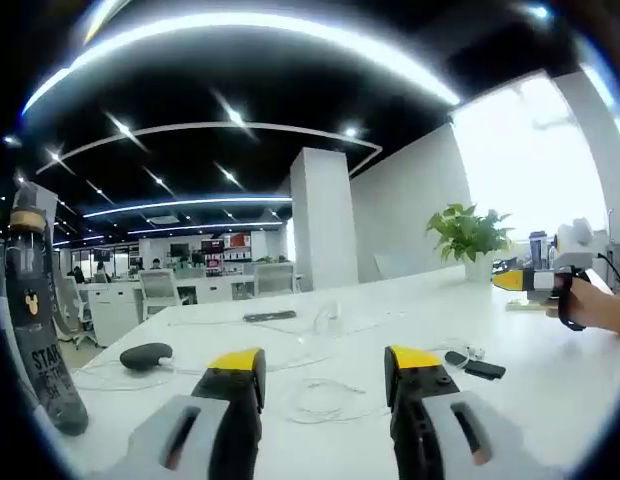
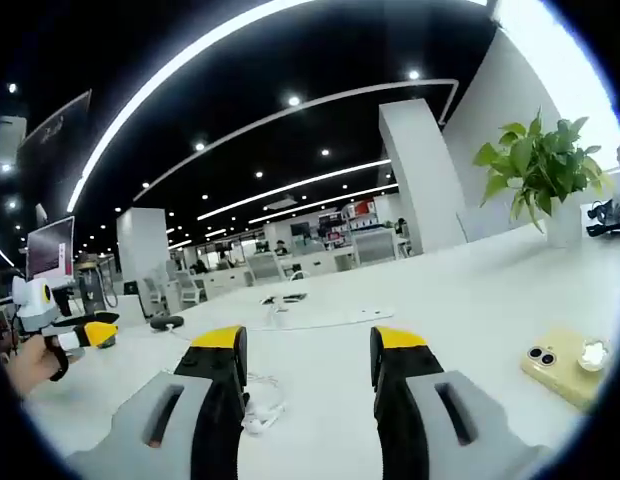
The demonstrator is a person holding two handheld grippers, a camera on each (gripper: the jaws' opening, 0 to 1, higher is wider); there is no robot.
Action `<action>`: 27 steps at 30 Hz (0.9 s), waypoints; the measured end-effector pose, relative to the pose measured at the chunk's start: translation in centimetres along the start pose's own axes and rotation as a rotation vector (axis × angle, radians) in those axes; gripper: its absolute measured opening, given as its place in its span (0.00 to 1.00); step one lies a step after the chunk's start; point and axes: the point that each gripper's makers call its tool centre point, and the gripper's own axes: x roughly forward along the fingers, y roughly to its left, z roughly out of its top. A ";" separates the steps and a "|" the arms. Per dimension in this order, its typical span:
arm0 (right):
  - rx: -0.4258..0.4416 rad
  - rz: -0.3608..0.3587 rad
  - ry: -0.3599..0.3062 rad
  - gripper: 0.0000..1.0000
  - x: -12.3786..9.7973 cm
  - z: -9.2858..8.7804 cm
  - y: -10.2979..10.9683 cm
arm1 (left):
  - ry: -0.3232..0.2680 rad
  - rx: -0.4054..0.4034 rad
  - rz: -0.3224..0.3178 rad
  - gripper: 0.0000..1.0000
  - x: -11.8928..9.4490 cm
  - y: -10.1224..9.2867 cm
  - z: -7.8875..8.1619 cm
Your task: Peel open the Velcro strap on the desktop, arrange the wired earphones neatly onto it, and close the Velcro strap to secure them.
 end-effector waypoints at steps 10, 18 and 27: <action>0.000 0.000 0.001 0.51 -0.1 -0.1 0.1 | 0.004 0.004 -0.002 0.51 0.1 0.0 -0.1; -0.001 0.001 0.003 0.51 -0.1 -0.1 0.1 | 0.004 0.004 -0.001 0.51 0.0 -0.1 0.0; -0.002 0.003 0.006 0.51 0.0 -0.1 0.1 | 0.005 0.007 -0.001 0.51 0.2 0.0 -0.1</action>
